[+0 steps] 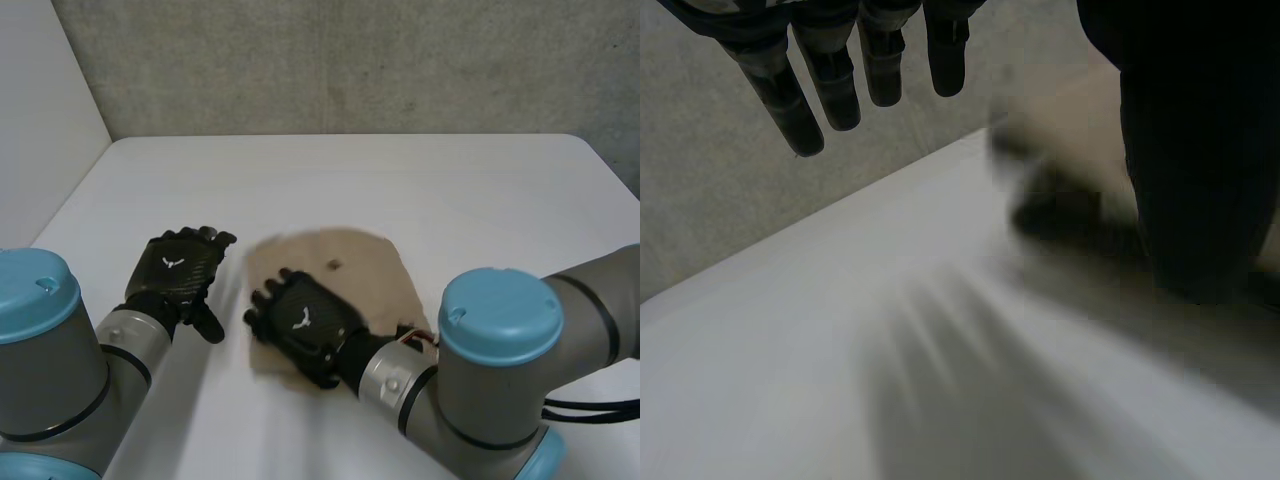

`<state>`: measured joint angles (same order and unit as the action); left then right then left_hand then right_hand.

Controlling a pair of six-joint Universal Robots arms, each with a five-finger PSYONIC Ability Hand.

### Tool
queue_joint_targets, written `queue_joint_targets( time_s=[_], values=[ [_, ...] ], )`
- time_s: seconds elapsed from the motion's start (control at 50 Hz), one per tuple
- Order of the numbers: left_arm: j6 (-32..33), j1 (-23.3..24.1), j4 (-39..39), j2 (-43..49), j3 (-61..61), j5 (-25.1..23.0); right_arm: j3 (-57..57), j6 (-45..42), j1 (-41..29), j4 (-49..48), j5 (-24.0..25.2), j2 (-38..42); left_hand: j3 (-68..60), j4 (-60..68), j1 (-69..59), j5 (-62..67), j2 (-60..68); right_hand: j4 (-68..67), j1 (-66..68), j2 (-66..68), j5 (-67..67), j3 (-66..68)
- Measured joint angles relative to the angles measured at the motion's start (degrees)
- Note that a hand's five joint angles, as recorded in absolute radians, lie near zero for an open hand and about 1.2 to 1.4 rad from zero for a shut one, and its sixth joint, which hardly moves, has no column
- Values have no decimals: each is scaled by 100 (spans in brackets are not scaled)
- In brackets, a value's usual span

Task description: Fold the shorts.

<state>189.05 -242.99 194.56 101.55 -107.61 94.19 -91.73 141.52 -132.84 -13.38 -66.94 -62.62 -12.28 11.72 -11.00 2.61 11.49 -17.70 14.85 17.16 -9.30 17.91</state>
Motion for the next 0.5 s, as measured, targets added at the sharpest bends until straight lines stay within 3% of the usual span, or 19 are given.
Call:
queue_joint_targets(
  time_s=[0.12, 0.3, 0.5],
  values=[
    [1, 17, -6, -8, 72, -6, -22, 362, 64, -11, -80, -256, 0, 0, 0, 10, 0, 431, -314, -463, 564, -560],
    [-30, 303, 4, 94, 607, 0, 145, 2225, 1014, 193, -663, -900, 0, 0, 0, 9, 0, 432, -314, -463, 564, -560],
    [-470, 1126, -307, 1080, 1639, 289, 658, 2543, 1442, 1224, -809, -219, 0, 0, 0, 9, 0, 432, -314, -463, 564, -560]
  ],
)
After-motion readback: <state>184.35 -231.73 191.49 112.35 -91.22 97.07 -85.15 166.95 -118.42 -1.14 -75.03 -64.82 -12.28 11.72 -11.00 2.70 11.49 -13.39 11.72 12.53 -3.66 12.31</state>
